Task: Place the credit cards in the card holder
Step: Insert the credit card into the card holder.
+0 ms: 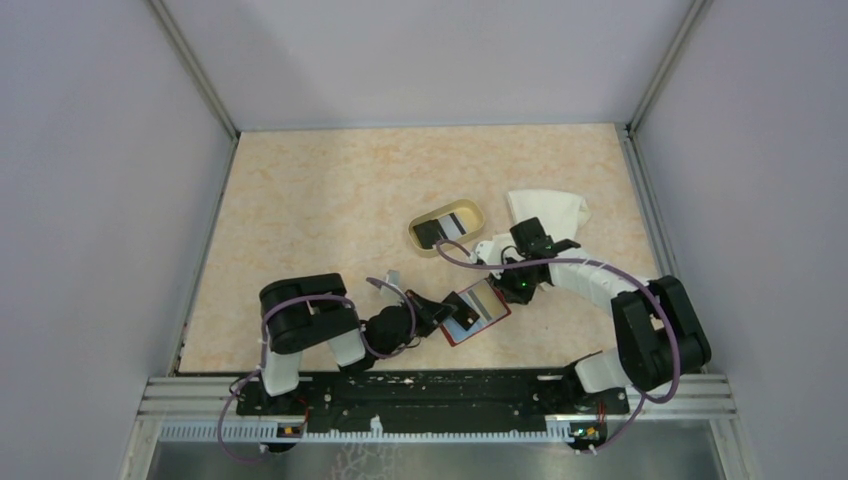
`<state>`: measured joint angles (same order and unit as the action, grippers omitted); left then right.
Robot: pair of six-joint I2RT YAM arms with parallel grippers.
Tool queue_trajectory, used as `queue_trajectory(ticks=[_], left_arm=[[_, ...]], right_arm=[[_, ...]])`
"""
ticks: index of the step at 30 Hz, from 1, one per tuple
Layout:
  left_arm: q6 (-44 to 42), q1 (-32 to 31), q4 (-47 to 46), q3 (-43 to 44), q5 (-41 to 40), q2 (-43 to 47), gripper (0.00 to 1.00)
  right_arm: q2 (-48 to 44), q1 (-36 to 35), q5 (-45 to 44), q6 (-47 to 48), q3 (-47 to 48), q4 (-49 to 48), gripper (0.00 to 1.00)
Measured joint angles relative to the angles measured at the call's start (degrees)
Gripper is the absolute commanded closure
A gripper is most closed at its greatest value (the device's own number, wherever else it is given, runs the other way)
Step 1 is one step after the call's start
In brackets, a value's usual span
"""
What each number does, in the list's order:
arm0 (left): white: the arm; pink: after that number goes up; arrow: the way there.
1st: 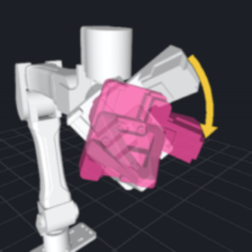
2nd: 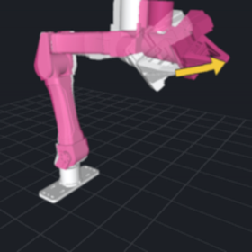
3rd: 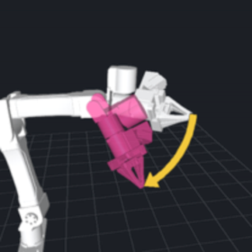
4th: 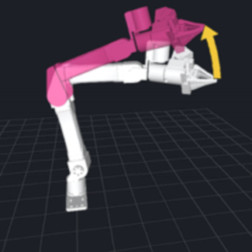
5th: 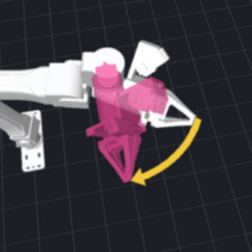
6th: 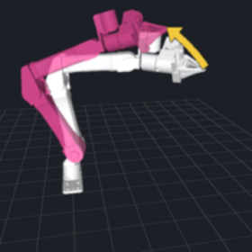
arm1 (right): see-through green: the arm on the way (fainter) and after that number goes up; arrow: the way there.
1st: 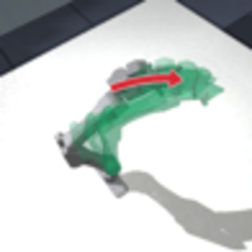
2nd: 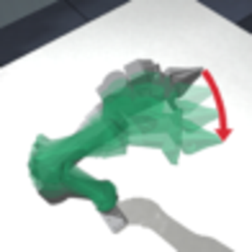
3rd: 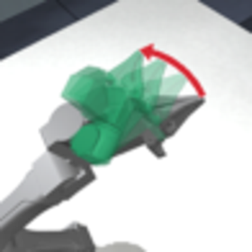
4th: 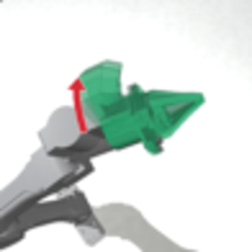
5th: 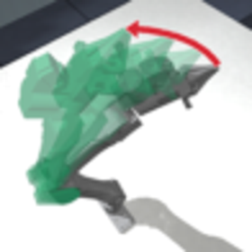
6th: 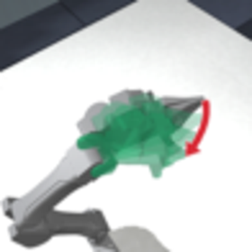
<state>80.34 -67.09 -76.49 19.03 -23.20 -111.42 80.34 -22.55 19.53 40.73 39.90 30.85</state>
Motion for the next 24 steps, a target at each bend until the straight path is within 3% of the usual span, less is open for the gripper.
queue_trajectory(ticks=[12, 24], left_arm=[[-0.7, 0.0, -5.7, -1.2, 0.2, -1.2, 1.00], [0.2, 0.0, -3.8, 0.7, 0.2, -2.5, 1.00]], right_arm=[[0.4, -0.6, 0.0, 0.0, 0.4, 0.0, 0.92], [0.5, -0.6, 0.0, 0.0, 0.4, 0.0, 0.92]])
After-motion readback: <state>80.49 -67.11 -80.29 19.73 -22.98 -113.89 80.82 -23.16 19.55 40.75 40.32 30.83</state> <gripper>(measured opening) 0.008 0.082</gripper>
